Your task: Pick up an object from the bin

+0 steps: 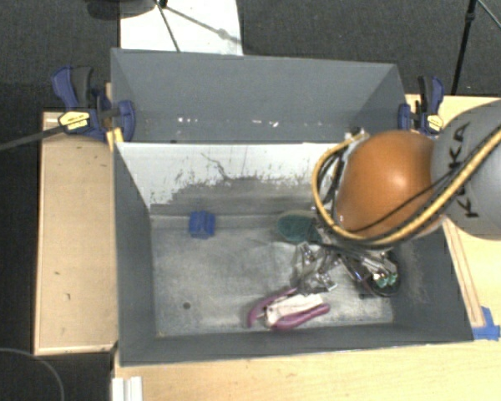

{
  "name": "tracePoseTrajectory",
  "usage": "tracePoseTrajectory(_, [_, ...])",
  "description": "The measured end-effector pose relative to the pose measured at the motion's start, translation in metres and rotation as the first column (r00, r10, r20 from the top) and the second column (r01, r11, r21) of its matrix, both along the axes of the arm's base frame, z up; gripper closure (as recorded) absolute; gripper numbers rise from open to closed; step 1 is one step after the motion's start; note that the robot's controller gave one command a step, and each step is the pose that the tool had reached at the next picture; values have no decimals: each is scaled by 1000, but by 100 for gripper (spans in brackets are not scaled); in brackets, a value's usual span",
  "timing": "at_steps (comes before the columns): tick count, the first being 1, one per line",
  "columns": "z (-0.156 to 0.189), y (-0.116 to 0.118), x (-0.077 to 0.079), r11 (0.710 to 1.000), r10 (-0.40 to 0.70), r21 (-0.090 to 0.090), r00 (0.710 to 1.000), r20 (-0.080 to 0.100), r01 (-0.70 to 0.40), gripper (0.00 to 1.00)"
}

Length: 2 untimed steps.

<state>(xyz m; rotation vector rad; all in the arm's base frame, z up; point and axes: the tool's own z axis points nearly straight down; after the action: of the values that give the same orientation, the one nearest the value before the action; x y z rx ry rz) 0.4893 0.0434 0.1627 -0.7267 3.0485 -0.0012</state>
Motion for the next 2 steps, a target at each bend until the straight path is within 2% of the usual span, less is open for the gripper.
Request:
tracePoseTrajectory(1, [-2,0,-1,1000,-3,1,1000,-4,3,0])
tracePoseTrajectory(2, [-87,8,0,1000,-5,0,1000,-9,5,0])
